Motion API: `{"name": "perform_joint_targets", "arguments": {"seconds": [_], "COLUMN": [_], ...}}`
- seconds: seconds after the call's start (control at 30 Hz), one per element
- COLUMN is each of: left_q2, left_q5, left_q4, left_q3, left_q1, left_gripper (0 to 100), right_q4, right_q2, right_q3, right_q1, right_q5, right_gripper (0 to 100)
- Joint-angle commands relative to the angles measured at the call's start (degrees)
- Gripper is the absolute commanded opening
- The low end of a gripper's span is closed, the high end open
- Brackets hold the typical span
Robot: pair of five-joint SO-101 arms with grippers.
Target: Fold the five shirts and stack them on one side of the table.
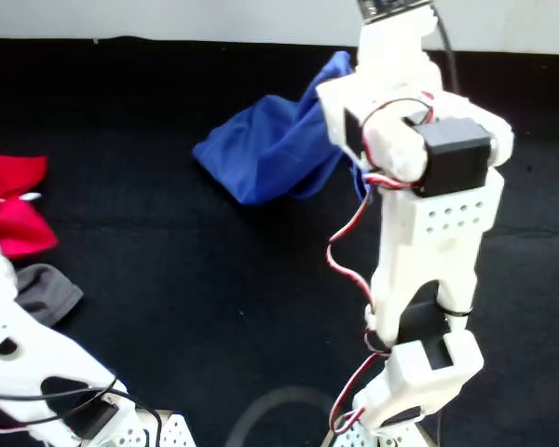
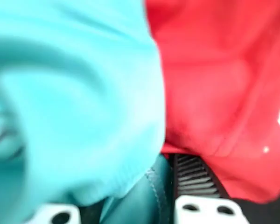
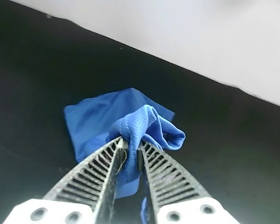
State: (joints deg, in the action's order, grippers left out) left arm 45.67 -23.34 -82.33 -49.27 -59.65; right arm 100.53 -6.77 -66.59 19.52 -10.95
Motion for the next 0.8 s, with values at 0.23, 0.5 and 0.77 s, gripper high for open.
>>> {"name": "perform_joint_targets", "arguments": {"seconds": [0.23, 0.5, 0.77], "left_q2": [-0.8, -0.9, -1.0], "left_q5": [0.0, 5.6, 6.2], "left_q4": [-18.7, -18.9, -19.0], "left_q3": [-25.9, -32.0, -32.0], "left_q1": [0.2, 4.2, 11.6], "left_gripper": [18, 18, 18], "right_q4": [0.6, 0.3, 0.3], "right_q2": [10.2, 15.1, 15.7], "right_q3": [7.7, 34.0, 40.2], "right_q1": [13.9, 24.2, 26.6], "right_q5": [0.4, 4.9, 4.7], "right_gripper": [0.5, 0.5, 7.4]}}
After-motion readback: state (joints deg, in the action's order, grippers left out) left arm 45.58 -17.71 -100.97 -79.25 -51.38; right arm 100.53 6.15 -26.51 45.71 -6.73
